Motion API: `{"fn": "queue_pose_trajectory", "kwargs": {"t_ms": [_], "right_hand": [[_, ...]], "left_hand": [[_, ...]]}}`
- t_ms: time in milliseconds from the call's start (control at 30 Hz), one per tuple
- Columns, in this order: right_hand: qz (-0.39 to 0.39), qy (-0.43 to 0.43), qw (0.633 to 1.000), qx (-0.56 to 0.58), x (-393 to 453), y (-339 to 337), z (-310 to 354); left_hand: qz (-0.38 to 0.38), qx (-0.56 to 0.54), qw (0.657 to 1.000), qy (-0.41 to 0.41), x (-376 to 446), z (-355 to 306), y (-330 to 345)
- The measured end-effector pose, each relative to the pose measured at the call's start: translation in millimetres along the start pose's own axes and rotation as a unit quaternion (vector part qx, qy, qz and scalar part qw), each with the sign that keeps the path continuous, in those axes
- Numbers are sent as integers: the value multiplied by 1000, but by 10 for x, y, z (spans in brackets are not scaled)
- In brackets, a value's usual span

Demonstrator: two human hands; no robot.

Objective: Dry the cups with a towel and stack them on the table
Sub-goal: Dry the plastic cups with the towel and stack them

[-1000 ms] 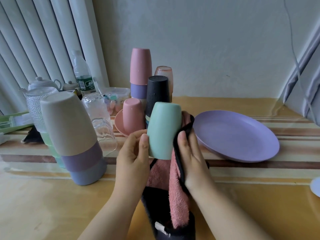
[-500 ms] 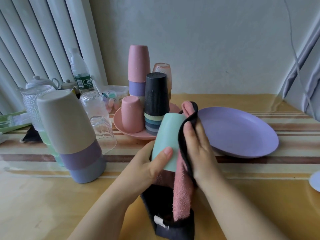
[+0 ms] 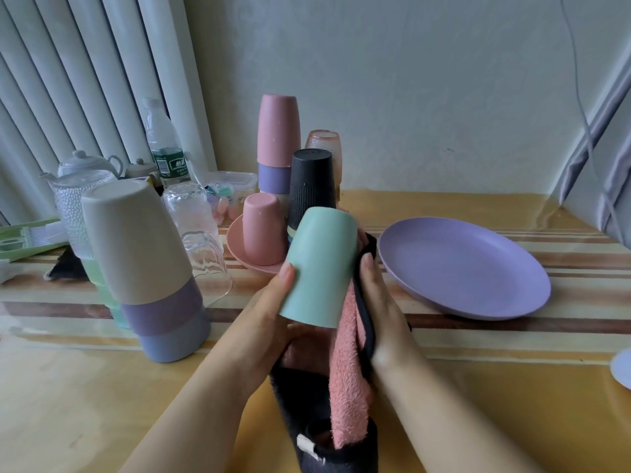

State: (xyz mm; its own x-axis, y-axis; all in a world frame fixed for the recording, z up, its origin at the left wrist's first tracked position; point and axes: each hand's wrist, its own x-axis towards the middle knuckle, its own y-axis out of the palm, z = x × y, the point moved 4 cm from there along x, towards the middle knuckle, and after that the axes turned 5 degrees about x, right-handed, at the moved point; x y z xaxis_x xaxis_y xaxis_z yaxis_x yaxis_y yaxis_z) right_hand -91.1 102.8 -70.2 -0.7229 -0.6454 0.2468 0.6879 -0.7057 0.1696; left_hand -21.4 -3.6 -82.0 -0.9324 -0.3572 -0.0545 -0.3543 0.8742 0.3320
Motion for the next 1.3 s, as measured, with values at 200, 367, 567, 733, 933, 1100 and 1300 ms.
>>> {"fn": "queue_pose_trajectory", "kwargs": {"t_ms": [200,367,567,733,933,1100,1300], "right_hand": [[-30,-48,998,-7,2,-20,125],[-16,-61,997,-54,13,95,32],[-19,-90,989,-113,13,177,-5],[-84,-115,982,-123,39,-38,208],[-128,-28,991,-25,79,-230,231],[-138,52,984,95,84,-275,188],[-63,39,997,-7,4,-137,88]], "left_hand": [[-204,220,932,204,-5,-105,-144],[-156,322,911,207,-53,-79,24],[-120,310,927,174,9,-27,-65],[-20,328,934,140,-40,-20,32],[58,388,913,112,-90,-36,41],[86,280,953,70,-114,-12,74],[42,115,992,25,-87,54,77]]}}
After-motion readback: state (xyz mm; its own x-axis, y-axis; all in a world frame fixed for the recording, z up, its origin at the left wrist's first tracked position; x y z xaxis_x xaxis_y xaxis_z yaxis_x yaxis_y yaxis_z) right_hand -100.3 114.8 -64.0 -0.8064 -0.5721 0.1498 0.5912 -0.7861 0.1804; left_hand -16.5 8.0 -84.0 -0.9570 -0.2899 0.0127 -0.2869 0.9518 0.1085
